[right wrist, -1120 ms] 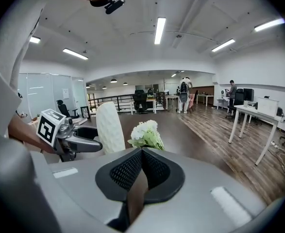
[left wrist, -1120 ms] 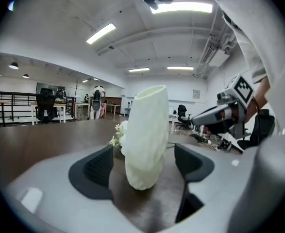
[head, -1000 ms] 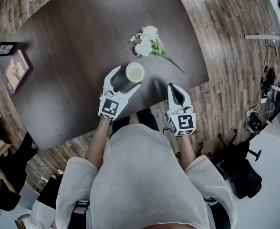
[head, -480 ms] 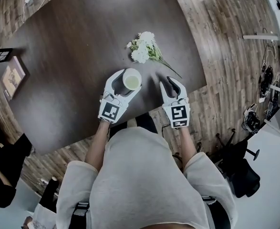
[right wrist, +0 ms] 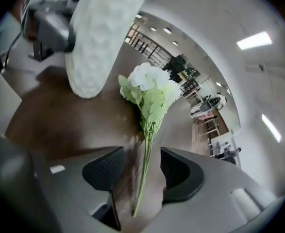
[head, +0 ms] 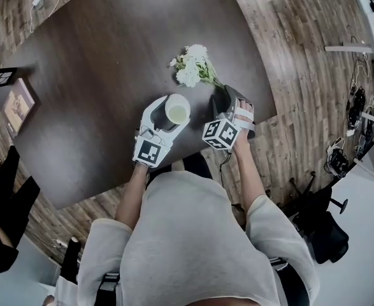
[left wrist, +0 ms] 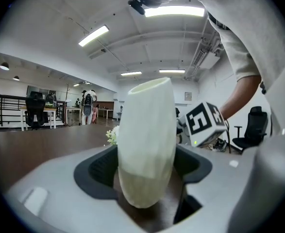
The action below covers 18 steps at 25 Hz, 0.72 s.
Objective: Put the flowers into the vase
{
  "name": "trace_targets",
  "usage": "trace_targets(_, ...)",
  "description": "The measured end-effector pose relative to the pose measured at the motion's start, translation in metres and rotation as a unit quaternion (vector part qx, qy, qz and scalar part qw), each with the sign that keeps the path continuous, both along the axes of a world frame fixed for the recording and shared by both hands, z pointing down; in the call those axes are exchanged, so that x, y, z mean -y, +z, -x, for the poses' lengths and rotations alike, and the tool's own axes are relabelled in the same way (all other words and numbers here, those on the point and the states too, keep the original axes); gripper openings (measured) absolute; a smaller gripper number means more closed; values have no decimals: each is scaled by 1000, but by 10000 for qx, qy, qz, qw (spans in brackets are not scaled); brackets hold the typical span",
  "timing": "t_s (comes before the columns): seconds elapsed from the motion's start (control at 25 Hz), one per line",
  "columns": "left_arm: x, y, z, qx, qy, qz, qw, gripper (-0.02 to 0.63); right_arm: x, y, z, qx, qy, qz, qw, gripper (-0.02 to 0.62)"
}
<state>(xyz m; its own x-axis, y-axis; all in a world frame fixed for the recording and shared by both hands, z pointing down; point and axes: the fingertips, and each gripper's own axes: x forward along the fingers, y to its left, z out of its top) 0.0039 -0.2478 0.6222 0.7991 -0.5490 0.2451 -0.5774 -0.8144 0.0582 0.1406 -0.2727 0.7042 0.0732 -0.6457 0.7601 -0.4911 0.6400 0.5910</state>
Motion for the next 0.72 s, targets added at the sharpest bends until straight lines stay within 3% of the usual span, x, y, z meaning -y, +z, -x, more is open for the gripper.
trace_targets(0.12,1,-1,1,-48,-8,-26,10000,348,8,7,-5,-682,-182,-25,9975,217)
trace_targets(0.36,0,-1,1,-60,11,-19,10000,348,20,9,1,-806,-235,-190,9963,142)
trace_targets(0.48,1,-1,1,-70,15,-26,10000,348,25,14,2,-822,-189,-139,9963,136)
trace_targets(0.6,0,-2,-1,-72,19,-15,10000,348,32,9,-5,-964,-13,-349,9947,44)
trace_targets(0.72,1,-2,-2,-91,13,-16,10000,348,37,0,-11,-943,150,-557,9939,20)
